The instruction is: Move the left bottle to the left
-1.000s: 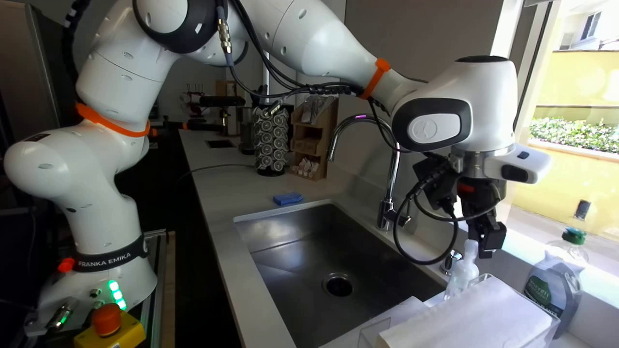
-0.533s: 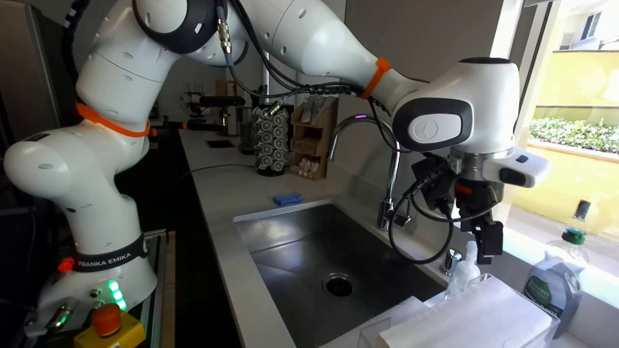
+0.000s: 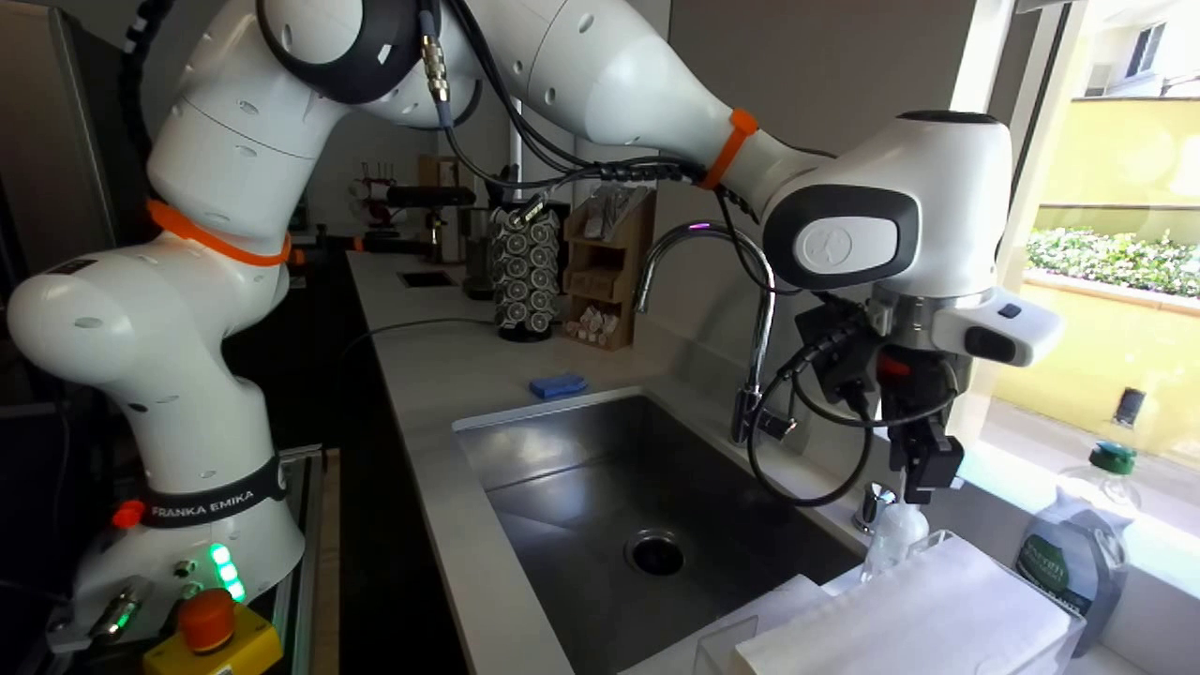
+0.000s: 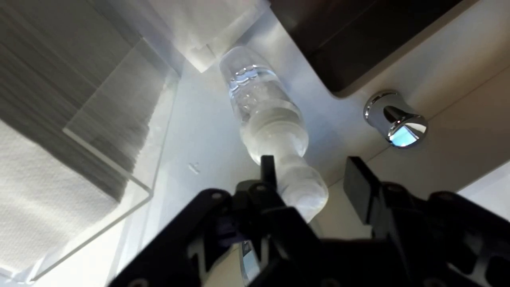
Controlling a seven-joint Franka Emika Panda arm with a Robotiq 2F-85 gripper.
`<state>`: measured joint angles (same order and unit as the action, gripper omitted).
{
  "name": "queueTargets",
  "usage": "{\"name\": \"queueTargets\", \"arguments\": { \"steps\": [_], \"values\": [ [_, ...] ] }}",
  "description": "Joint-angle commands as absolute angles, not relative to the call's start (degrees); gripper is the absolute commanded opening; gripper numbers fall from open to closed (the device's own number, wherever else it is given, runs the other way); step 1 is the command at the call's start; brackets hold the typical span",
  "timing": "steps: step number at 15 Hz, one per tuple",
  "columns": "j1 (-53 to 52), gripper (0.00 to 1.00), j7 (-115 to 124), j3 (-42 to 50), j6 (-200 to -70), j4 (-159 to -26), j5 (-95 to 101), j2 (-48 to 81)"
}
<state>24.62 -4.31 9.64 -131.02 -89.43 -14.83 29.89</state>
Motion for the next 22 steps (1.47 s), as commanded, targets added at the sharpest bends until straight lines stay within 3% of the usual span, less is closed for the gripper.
{"name": "queueTargets", "arguments": {
  "steps": [1,2,4,6,7,10,22],
  "values": [
    [24.28,0.44,-2.76,10.32,-129.15,-87.98,-14.24,30.56],
    [24.25,0.64,-2.60,10.41,-129.14,-87.95,-14.14,30.55],
    [24.31,0.69,-2.57,10.42,-129.14,-87.92,-14.19,30.55],
    [24.34,0.30,-2.62,10.37,-129.10,-87.87,-14.29,30.58],
    [24.33,0.29,-2.59,10.38,-129.13,-87.86,-14.27,30.58],
    [24.31,0.06,-2.53,10.41,-129.16,-87.82,-14.22,30.62],
    [21.30,0.08,4.30,11.05,-128.85,-87.11,-13.53,27.78]
  ]
}}
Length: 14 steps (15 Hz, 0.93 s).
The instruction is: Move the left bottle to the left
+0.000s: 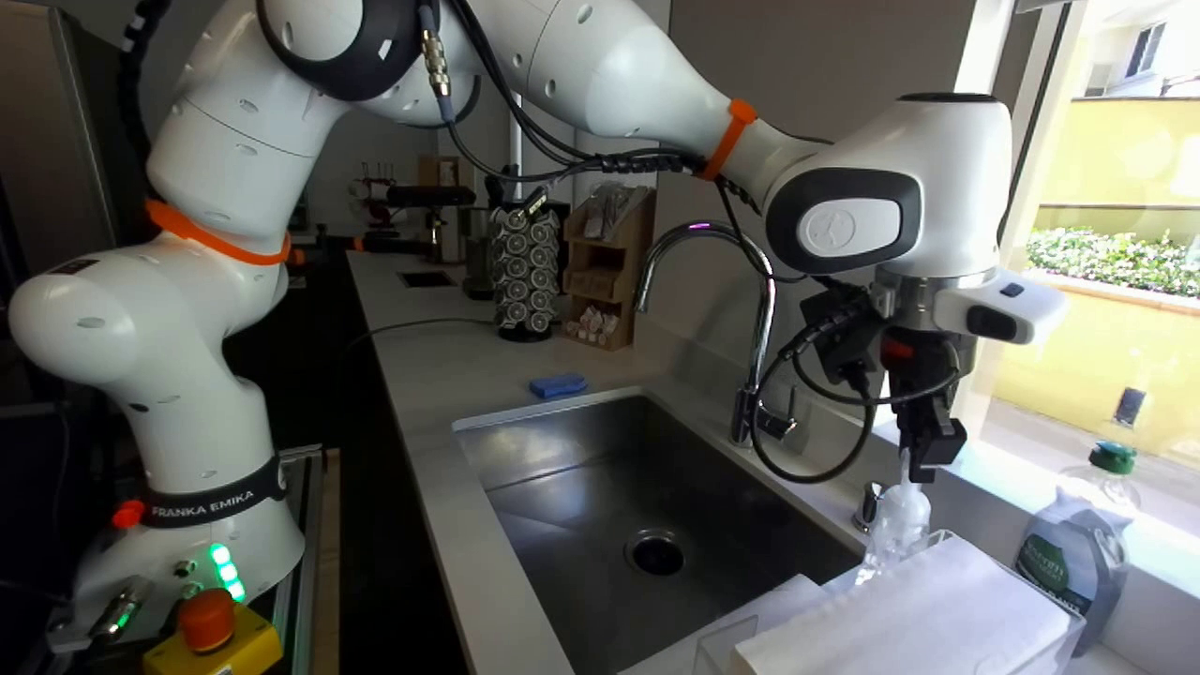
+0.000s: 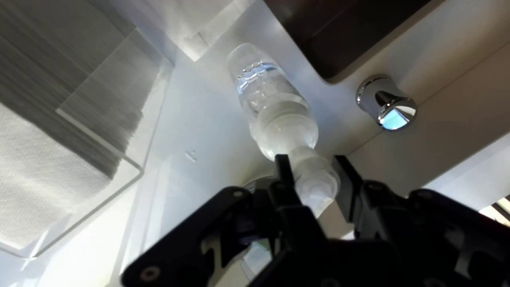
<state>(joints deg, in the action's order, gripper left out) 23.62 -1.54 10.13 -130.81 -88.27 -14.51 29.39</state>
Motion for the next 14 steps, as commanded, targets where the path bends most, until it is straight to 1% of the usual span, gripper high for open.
{"name": "queueTargets", "arguments": {
  "steps": [1,7,8,12,13,14],
  "values": [
    [20.60,0.08,7.03,11.12,-128.25,-86.46,-13.77,27.62],
    [15.43,0.08,24.22,12.36,-126.29,-86.37,-13.25,26.00],
    [17.05,0.30,19.25,11.49,-128.29,-85.77,-14.46,27.29],
    [15.81,0.30,22.40,11.82,-127.64,-85.79,-14.33,27.07],
    [15.84,0.08,22.42,11.95,-127.63,-85.79,-14.31,27.07],
    [15.84,0.08,24.47,11.92,-128.05,-84.78,-15.38,27.88]
  ]
}}
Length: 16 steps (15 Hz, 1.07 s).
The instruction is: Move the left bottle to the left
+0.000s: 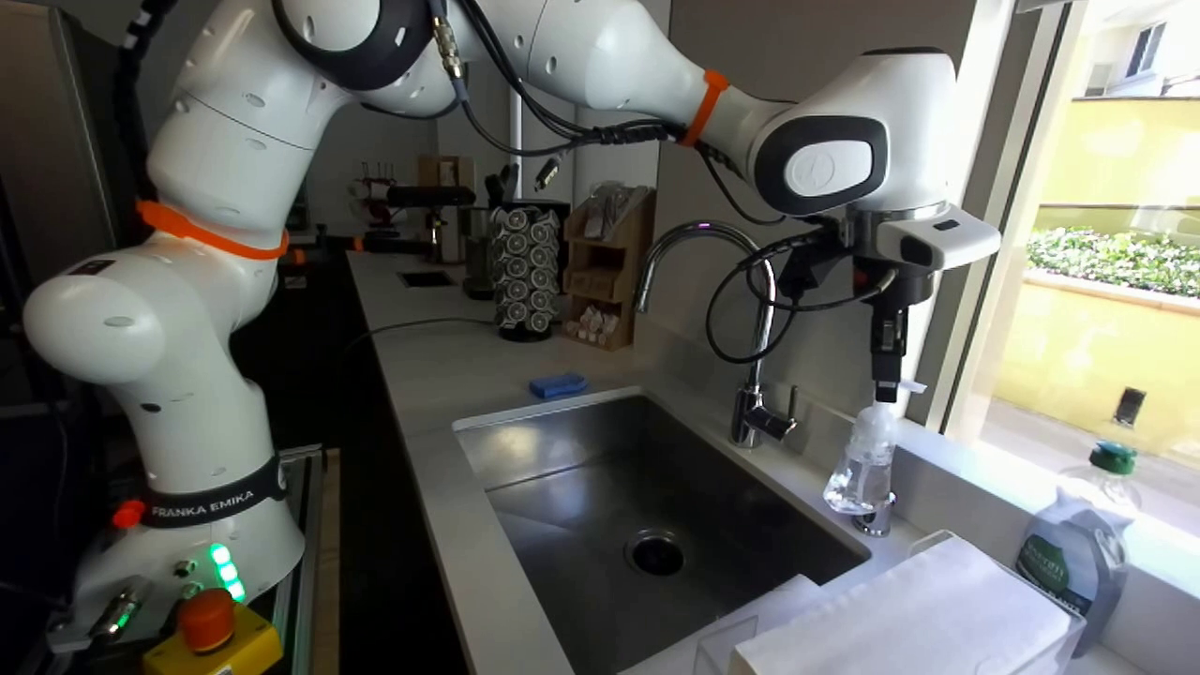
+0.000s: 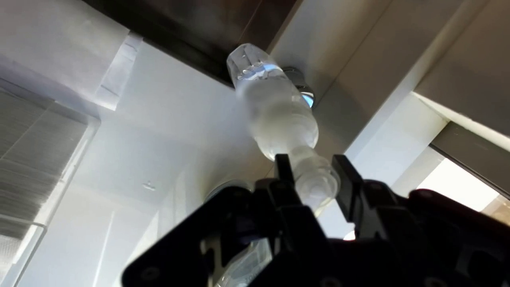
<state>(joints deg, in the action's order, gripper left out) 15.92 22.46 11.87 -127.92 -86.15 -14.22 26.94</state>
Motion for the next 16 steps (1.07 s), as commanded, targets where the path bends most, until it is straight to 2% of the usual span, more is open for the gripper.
{"name": "queueTargets", "arguments": {
  "steps": [1,7,16],
  "values": [
    [15.23,0.08,26.98,12.21,-129.88,-84.24,-15.59,28.90],
    [12.06,0.08,38.53,13.12,-131.66,-83.57,-13.81,30.08],
    [13.28,0.08,39.60,9.86,-119.55,-81.98,-17.66,28.32]
  ]
}}
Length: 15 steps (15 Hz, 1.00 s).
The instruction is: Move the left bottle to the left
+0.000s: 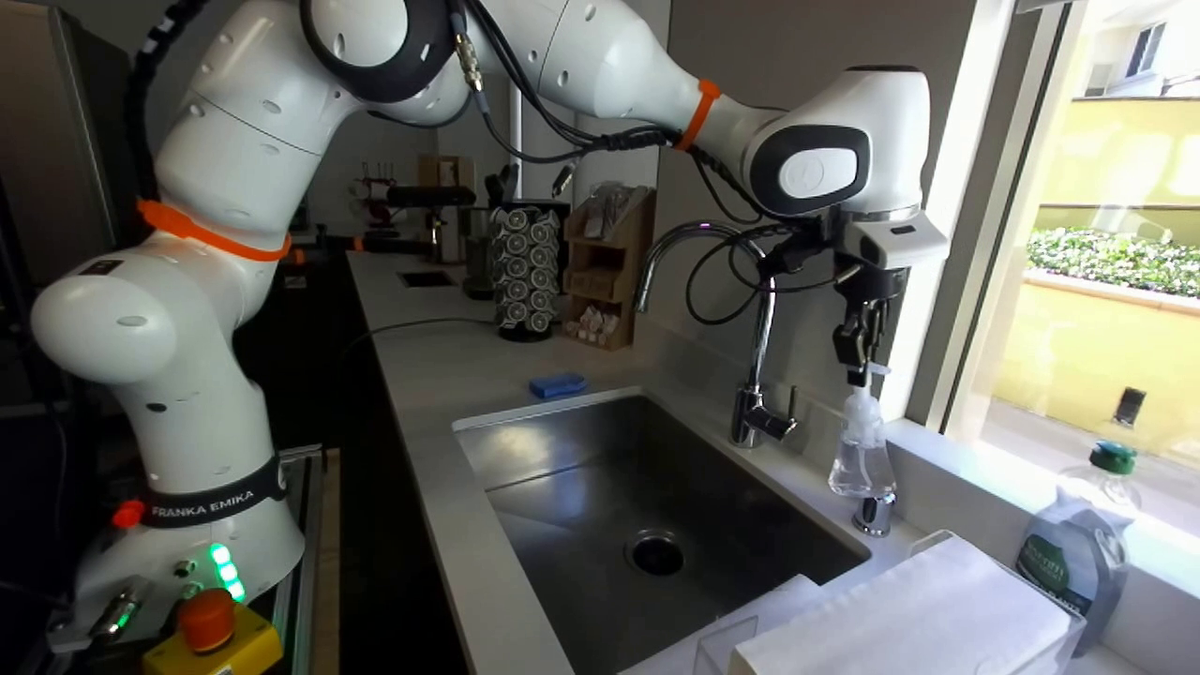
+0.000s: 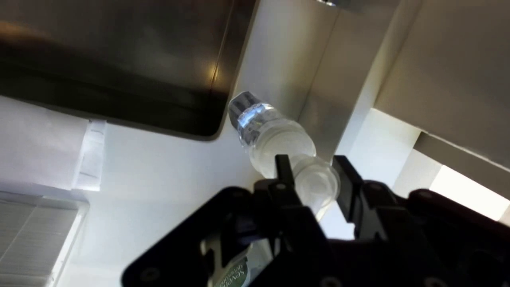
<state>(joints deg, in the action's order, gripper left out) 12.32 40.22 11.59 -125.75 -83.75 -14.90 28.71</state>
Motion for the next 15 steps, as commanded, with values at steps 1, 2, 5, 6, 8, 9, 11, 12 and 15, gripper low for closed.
{"name": "queueTargets", "arguments": {
  "steps": [1,2,5,6,8,9,11,12,15],
  "values": [
    [13.07,0.08,40.25,9.99,-118.71,-81.89,-17.57,28.00],
    [12.88,0.08,40.84,10.09,-118.05,-81.48,-17.47,27.92],
    [12.46,0.08,43.37,10.59,-118.00,-79.88,-17.11,28.99],
    [12.51,0.08,44.55,10.66,-118.11,-79.30,-17.19,29.44],
    [12.78,0.08,46.67,10.47,-117.66,-77.85,-17.77,30.72],
    [12.79,0.08,47.81,10.41,-117.69,-77.38,-17.89,31.23],
    [13.24,0.08,49.21,9.80,-117.21,-76.13,-19.14,32.37],
    [13.34,0.08,49.96,9.66,-117.20,-75.52,-19.62,32.97],
    [13.76,0.08,51.57,9.12,-116.90,-73.41,-20.89,35.19]
  ]
}}
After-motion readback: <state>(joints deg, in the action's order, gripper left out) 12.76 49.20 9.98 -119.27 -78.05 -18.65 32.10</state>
